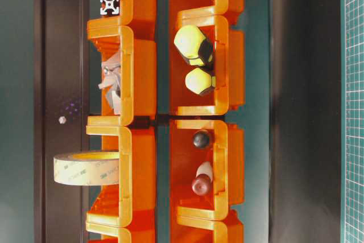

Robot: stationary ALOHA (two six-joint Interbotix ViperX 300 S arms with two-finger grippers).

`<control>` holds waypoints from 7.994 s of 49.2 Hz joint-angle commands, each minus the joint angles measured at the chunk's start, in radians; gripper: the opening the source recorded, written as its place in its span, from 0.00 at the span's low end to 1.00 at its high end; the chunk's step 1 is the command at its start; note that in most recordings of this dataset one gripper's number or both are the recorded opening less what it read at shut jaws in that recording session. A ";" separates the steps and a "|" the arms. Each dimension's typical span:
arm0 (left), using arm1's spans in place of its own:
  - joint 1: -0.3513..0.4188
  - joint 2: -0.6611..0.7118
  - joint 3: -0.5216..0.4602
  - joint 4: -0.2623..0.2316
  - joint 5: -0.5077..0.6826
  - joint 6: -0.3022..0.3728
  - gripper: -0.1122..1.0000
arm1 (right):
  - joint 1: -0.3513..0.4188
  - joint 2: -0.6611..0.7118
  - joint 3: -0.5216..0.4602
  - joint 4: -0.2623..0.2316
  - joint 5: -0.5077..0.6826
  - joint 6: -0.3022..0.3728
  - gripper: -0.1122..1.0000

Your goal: Pick screwdriver from container rack with right arm.

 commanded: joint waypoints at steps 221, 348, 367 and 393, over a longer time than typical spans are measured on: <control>-0.034 0.052 -0.138 0.031 0.202 -0.018 0.10 | 0.609 1.069 -0.808 -1.017 1.704 0.669 0.48; -0.054 -0.063 -0.153 0.031 0.199 -0.035 0.10 | 0.554 1.223 -0.782 -1.032 1.014 0.520 0.48; -0.052 -0.074 -0.153 0.031 0.202 -0.035 0.10 | 0.549 1.233 -0.769 -0.930 0.864 0.523 0.77; -0.061 -0.075 -0.153 0.031 0.219 -0.037 0.10 | 0.549 1.178 -0.788 -0.841 0.847 0.681 0.86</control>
